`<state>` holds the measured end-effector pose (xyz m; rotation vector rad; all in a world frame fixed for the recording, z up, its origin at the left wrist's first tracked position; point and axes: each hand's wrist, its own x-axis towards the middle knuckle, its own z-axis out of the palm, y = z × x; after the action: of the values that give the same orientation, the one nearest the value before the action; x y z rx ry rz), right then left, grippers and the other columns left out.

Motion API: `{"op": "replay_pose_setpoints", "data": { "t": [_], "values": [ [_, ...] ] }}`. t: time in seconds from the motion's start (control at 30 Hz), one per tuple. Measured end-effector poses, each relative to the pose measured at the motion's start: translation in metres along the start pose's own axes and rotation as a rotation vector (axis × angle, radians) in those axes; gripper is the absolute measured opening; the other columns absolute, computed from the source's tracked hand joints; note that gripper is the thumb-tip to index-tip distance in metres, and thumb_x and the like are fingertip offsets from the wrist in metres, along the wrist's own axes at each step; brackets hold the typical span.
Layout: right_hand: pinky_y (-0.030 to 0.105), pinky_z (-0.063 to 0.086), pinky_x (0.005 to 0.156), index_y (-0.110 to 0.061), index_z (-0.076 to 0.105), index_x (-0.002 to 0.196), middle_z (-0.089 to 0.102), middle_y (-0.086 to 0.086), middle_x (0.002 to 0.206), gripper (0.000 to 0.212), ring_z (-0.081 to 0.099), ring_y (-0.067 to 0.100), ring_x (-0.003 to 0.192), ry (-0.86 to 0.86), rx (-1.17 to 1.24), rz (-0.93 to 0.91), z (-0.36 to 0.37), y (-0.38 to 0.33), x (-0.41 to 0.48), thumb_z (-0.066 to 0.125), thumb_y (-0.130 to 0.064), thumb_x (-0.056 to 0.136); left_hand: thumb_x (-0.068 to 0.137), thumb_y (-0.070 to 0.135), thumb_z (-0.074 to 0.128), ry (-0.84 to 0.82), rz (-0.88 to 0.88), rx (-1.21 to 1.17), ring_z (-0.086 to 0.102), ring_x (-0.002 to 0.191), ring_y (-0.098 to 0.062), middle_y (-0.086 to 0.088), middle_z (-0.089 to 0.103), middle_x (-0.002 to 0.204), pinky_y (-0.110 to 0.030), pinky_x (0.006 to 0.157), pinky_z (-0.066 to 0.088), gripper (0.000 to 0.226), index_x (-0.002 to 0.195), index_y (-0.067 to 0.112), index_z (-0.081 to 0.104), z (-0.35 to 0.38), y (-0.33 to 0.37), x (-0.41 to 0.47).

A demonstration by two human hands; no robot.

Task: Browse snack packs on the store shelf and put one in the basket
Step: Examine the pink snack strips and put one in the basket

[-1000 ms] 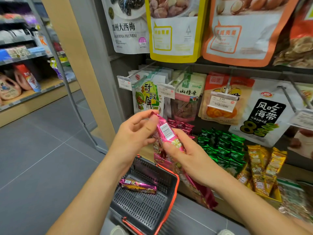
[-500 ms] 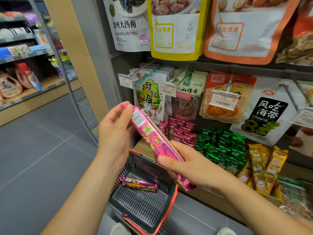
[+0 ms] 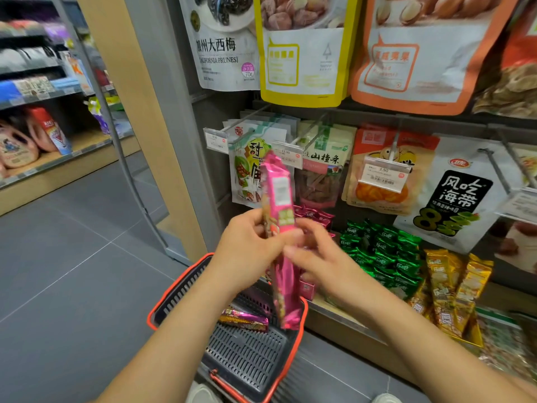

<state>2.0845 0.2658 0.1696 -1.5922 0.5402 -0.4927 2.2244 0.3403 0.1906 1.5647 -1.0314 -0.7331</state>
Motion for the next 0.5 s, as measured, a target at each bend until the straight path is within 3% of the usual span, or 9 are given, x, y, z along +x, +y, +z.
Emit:
{"op": "replay_pose_setpoints", "data": {
  "t": [0.03, 0.1, 0.2, 0.33, 0.5],
  "values": [
    [0.014, 0.05, 0.076, -0.042, 0.045, 0.13, 0.062, -0.004, 0.113, 0.064, 0.065, -0.003, 0.095, 0.031, 0.046, -0.025, -0.004, -0.003, 0.001, 0.068, -0.054, 0.072, 0.069, 0.036, 0.083, -0.021, 0.028, 0.161, 0.071, 0.08, -0.008, 0.011, 0.075, 0.085, -0.03, 0.076, 0.056, 0.029, 0.095, 0.032, 0.071, 0.0, -0.002, -0.001],
    [0.029, 0.053, 0.086, -0.042, 0.058, 0.116, 0.069, -0.004, 0.109, 0.047, 0.067, 0.009, 0.102, 0.086, 0.11, -0.078, -0.01, -0.007, 0.002, 0.074, -0.056, 0.074, 0.056, 0.057, 0.074, -0.066, 0.048, 0.443, 0.066, 0.072, 0.001, 0.019, 0.071, 0.077, -0.027, 0.07, 0.053, 0.039, 0.09, 0.039, 0.068, 0.006, -0.006, -0.005],
    [0.036, 0.059, 0.079, -0.026, 0.065, 0.103, 0.074, 0.0, 0.097, 0.029, 0.071, 0.019, 0.094, 0.246, 0.116, -0.104, -0.013, -0.007, 0.002, 0.07, -0.041, 0.079, 0.052, 0.067, 0.066, -0.059, 0.054, 0.557, 0.063, 0.068, 0.003, 0.019, 0.069, 0.075, -0.029, 0.068, 0.053, 0.047, 0.09, 0.039, 0.066, 0.017, -0.007, -0.009],
    [0.03, 0.061, 0.068, -0.011, 0.063, 0.103, 0.075, -0.002, 0.085, 0.018, 0.072, 0.011, 0.079, 0.445, 0.258, -0.056, -0.03, -0.01, 0.005, 0.06, -0.026, 0.093, 0.061, 0.059, 0.075, -0.071, 0.051, 0.614, 0.061, 0.075, 0.004, 0.02, 0.069, 0.081, -0.024, 0.069, 0.05, 0.044, 0.099, 0.038, 0.067, 0.006, -0.008, -0.006],
    [0.029, 0.058, 0.063, -0.016, 0.059, 0.094, 0.07, -0.007, 0.067, 0.011, 0.07, 0.007, 0.068, 0.535, 0.422, 0.022, -0.051, -0.006, 0.004, 0.055, -0.026, 0.098, 0.068, 0.038, 0.084, -0.176, -0.032, 0.531, 0.067, 0.085, -0.005, 0.011, 0.072, 0.097, -0.036, 0.086, 0.055, 0.048, 0.113, 0.033, 0.068, -0.024, -0.007, -0.005]
  ]
}}
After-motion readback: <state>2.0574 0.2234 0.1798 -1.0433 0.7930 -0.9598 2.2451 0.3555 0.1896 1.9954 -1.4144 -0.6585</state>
